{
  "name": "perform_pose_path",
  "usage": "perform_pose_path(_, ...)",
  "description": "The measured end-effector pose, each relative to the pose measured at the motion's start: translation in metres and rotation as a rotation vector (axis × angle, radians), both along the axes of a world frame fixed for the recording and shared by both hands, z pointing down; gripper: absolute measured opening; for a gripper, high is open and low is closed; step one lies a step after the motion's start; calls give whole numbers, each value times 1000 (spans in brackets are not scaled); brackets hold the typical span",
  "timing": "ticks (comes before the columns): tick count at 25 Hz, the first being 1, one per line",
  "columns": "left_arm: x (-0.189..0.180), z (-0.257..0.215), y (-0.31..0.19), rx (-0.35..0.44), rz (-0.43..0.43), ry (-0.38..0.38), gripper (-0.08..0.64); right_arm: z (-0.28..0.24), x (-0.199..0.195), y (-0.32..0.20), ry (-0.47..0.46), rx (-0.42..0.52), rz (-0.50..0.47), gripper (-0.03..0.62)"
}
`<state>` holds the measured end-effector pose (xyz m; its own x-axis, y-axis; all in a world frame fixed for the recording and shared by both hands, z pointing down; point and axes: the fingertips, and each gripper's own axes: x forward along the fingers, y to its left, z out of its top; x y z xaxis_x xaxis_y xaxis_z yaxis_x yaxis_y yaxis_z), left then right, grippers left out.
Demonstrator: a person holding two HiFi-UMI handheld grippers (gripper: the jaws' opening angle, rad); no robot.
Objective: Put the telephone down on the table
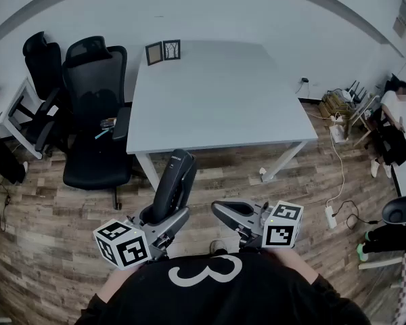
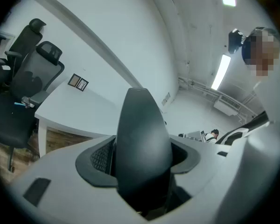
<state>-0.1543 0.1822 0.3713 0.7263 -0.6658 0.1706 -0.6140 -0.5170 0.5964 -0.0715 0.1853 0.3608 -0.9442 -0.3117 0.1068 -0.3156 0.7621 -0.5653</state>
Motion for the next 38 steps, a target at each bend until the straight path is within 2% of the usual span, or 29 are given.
perform_pose_path(9, 0, 4, 10, -18, -13, 4, 295, 3, 1, 10, -17, -1, -5, 8)
perform_pose_path(19, 26, 2, -3, -26, -40, -16, 295, -6, 24, -12, -113, -5, -16, 9)
perform_pose_path(27, 71, 2, -33, -32, -52, -39, 295, -7, 66, -44, -117, 9, -40, 9)
perform_pose_path(34, 128, 3, -67, -31, -42, -60, 295, -9, 119, -79, -119, 23, -33, 9)
perform_pose_path(38, 150, 4, -71, -36, -35, -62, 295, -6, 139, -81, -127, 19, -34, 9)
